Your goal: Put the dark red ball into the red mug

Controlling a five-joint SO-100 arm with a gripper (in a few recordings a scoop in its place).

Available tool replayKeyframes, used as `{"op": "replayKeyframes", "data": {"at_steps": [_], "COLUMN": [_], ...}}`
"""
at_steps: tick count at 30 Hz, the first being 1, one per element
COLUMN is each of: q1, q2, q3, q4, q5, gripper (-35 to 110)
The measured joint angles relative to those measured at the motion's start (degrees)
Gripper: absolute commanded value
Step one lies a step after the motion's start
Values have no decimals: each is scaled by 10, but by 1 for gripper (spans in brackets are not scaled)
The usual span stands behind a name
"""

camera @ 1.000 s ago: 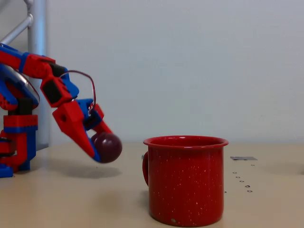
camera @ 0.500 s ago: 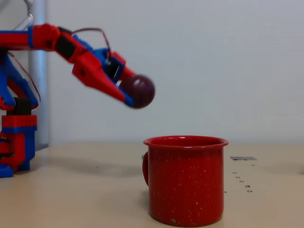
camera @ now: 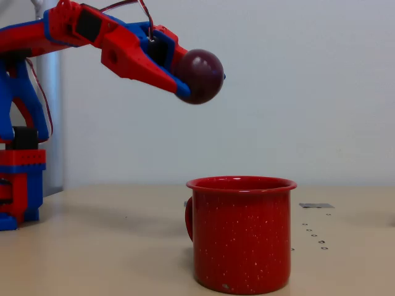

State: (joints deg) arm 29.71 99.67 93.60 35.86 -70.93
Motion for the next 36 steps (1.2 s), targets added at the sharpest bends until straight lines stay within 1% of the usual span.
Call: {"op": "replayKeyframes", "data": {"at_steps": [6,21,25,32,36], "q1": [26,55,65,68,68], "q2": [-62,-183,-234,-321,-342], "q3": [-62,-83,-126,-192,-216], "q4": [-1,-74,-74,-139,-142], "q5": [-8,-37,-52,-52,-52], "gripper": [16,15,16,18,22]}}
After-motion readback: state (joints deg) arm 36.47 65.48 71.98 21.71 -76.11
